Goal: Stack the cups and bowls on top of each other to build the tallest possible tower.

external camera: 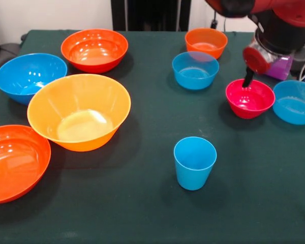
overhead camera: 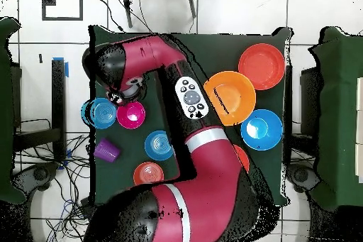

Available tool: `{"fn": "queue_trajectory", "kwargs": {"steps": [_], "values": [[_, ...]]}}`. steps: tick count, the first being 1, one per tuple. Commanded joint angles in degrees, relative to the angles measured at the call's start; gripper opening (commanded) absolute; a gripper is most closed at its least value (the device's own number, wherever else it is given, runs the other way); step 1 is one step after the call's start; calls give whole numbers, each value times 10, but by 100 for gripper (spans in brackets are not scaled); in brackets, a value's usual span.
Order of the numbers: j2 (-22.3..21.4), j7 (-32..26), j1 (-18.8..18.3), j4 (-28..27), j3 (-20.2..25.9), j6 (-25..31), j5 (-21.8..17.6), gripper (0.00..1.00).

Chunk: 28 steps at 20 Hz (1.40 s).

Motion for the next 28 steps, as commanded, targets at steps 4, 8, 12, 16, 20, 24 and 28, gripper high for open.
{"fn": "queue_trajectory", "kwargs": {"steps": [4, 8, 12, 16, 20, 24, 28], "values": [[15, -54, -8, 47, -5, -66, -42, 100], [29, -68, -6, 30, -5, -74, -55, 100], [53, -61, 0, 21, -8, -99, -62, 100], [47, -40, 1, 47, -13, -130, -60, 100], [45, -26, 5, 59, -19, -155, -63, 100], [59, -31, 13, 34, -21, -162, -69, 100], [48, -39, 7, 44, -25, -167, -76, 100]]}}
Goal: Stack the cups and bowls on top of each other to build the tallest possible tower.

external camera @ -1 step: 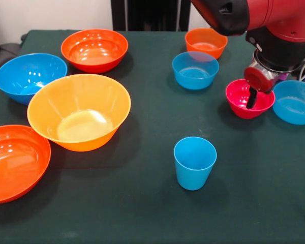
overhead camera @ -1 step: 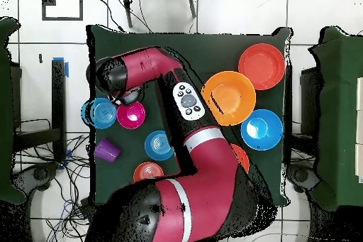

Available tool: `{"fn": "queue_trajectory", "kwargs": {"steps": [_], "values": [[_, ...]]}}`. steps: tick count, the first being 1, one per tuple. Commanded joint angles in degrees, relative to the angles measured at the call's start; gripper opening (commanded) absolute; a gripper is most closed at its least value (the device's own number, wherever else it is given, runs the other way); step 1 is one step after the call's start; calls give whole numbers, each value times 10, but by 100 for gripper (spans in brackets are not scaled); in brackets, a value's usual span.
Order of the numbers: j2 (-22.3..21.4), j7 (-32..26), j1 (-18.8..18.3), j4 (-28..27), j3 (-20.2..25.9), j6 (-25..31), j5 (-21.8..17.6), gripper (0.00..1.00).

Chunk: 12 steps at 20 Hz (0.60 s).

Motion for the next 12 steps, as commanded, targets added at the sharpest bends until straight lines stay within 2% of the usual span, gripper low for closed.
{"fn": "queue_trajectory", "kwargs": {"steps": [1, 5, 12], "values": [[27, -41, 6, 15, -24, -33, -50, 100], [41, -38, 22, -19, -28, -16, -60, 100], [69, -47, 23, -37, -32, -39, -82, 100]]}}
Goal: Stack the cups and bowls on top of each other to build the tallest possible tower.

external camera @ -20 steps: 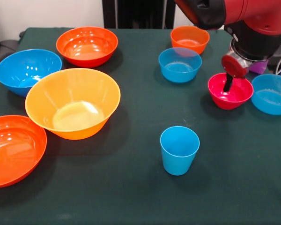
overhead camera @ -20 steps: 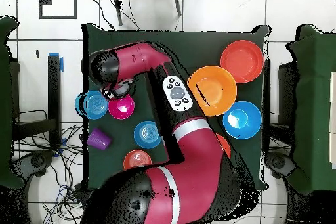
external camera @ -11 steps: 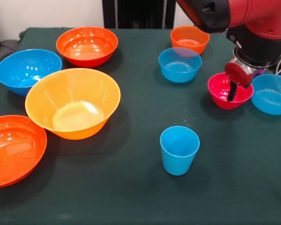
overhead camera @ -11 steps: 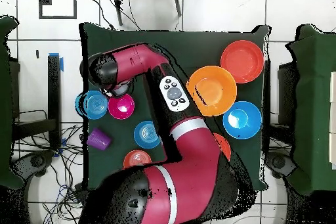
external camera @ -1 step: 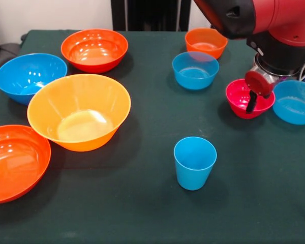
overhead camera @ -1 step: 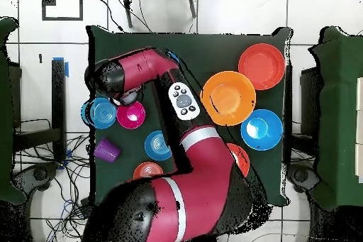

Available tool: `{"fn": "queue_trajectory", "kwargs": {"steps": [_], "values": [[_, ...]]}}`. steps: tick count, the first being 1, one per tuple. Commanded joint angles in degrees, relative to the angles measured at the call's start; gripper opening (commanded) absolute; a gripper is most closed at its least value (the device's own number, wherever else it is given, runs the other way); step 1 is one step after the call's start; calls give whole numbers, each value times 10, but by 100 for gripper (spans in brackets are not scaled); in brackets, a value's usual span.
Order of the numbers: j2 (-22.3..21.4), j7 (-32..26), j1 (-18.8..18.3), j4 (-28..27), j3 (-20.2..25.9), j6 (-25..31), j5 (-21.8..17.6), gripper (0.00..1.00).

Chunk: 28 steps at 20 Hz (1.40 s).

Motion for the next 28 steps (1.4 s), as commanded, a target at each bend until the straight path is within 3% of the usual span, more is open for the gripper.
{"fn": "queue_trajectory", "kwargs": {"steps": [1, 8, 13, 19, 20, 28], "values": [[57, -49, 12, -29, -28, -39, -64, 100], [66, -29, 13, -16, -29, -76, -84, 100], [26, -27, -11, 46, -33, -102, -88, 100], [26, -25, -14, 45, -33, -95, -83, 100], [27, -28, -16, 47, -32, -96, -81, 0], [30, -28, -7, 29, -33, -66, -71, 0]]}}
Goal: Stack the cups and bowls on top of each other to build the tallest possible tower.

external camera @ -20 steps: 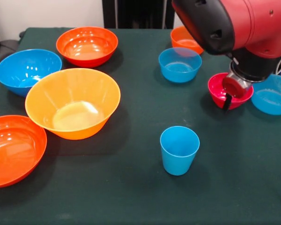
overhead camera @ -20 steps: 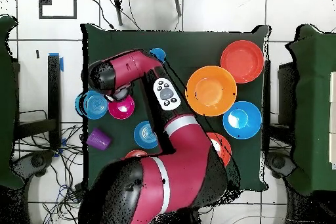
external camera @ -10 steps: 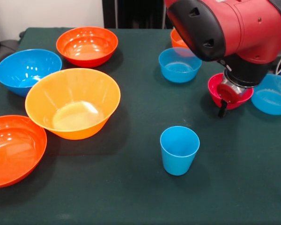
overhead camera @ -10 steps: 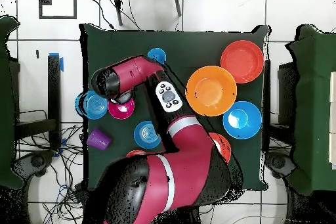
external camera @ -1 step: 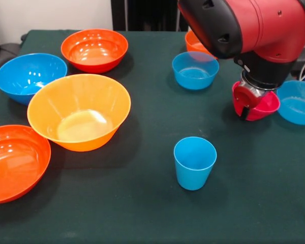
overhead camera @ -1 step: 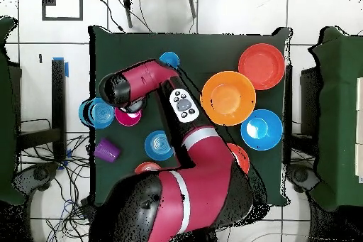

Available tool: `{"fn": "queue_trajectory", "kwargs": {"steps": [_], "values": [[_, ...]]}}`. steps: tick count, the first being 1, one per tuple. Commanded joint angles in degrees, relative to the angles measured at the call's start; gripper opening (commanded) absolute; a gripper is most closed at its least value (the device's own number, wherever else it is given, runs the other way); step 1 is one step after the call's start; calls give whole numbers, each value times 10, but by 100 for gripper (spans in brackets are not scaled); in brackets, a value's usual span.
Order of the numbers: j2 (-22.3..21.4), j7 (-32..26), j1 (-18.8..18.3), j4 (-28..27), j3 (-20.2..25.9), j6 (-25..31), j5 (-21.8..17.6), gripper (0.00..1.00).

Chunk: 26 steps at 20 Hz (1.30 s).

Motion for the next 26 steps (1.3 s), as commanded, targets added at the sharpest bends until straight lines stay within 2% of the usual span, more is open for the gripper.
{"fn": "queue_trajectory", "kwargs": {"steps": [1, 9, 17, 20, 21, 26], "values": [[14, -29, 3, -5, -28, 10, -24, 0], [25, -33, 11, -32, -17, 33, -10, 0], [-22, -86, 23, -99, -3, 182, 18, 0], [-41, -103, 14, -108, 2, 215, 18, 0], [-57, -106, 3, -90, 2, 215, 19, 0], [-59, -128, -5, -118, 15, 240, 13, 0]]}}
